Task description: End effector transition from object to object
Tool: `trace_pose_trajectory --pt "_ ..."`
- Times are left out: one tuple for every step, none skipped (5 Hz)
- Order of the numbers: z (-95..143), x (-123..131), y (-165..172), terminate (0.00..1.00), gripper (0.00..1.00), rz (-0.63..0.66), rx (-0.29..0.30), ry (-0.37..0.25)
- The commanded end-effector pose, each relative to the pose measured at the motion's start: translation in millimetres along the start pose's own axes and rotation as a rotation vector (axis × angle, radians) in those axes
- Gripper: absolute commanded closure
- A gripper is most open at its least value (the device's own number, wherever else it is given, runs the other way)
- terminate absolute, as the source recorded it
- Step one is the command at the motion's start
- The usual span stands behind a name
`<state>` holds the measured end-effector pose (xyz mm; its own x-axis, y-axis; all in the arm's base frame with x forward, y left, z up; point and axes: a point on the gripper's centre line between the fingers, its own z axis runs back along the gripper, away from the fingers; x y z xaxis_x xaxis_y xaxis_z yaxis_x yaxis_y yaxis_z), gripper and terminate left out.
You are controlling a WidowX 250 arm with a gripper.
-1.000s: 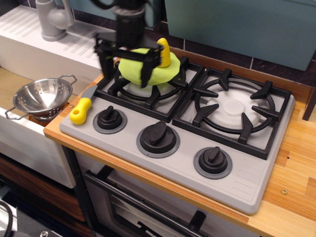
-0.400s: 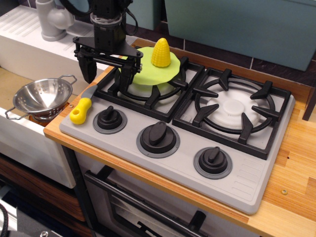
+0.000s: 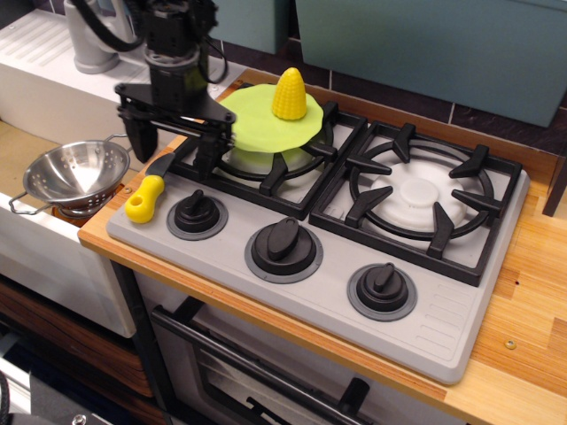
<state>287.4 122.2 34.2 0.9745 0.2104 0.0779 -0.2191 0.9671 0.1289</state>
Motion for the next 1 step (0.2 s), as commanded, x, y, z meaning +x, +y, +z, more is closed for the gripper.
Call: trace_pose_trajectory --pt "13.6 1.2 3.8 1.0 0.0 0.06 0.005 -0.046"
